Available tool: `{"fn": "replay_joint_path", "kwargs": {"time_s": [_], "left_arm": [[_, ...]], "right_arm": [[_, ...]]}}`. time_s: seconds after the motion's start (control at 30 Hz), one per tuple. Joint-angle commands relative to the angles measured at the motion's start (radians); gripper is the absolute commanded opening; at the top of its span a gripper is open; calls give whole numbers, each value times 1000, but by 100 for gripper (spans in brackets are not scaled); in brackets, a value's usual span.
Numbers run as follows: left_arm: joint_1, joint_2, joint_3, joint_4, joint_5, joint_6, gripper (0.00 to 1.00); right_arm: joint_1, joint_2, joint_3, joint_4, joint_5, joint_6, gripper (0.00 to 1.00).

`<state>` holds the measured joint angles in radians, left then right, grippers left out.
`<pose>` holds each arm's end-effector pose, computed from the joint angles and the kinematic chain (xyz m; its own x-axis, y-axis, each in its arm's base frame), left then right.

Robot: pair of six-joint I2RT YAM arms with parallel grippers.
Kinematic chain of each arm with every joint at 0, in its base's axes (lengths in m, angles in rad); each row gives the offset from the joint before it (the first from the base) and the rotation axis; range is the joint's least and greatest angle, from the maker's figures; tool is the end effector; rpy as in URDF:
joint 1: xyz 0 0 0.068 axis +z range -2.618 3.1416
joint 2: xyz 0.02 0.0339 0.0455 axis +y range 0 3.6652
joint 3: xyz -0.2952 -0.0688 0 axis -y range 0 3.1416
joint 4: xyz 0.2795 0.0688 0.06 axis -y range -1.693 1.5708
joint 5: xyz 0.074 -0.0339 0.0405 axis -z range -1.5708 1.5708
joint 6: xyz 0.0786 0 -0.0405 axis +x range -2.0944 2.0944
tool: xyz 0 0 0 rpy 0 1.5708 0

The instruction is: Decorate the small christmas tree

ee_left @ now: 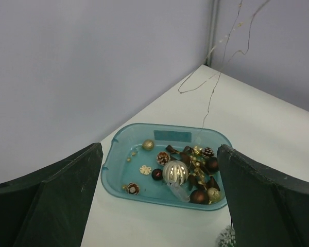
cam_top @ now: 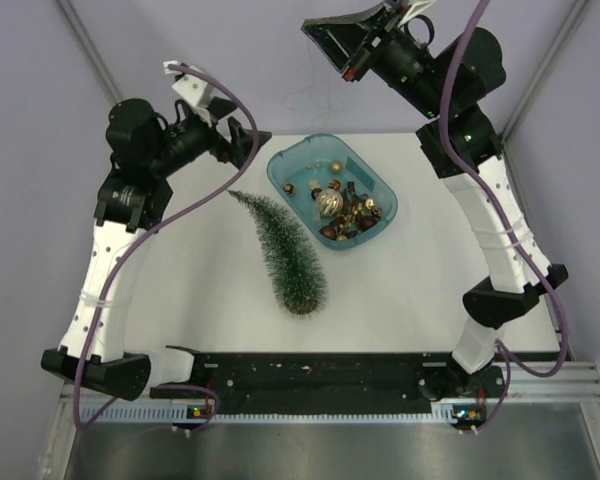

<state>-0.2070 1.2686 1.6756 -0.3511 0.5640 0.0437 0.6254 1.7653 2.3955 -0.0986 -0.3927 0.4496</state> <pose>0.2901 -0.1039 0.5689 0.0850 0.0199 -0.9962 0.6930 0.7172 0.0735 0.3017 0.2550 0.6906 0.0188 0.5089 -0.8606 -0.9066 0.3717 0.1999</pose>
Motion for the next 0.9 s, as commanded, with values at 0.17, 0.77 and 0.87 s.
{"fn": "replay_joint_path", "kwargs": {"time_s": [0.17, 0.77, 0.87], "left_arm": [[-115, 95, 139, 145, -73, 56, 99], [-201, 80, 81, 73, 53, 231, 86], [-201, 54, 33, 124, -15, 283, 84]], "right_arm": [[16, -95, -74, 80, -38, 20, 0], [16, -142, -159, 89, -37, 6, 0], [16, -156, -173, 89, -32, -3, 0]]}}
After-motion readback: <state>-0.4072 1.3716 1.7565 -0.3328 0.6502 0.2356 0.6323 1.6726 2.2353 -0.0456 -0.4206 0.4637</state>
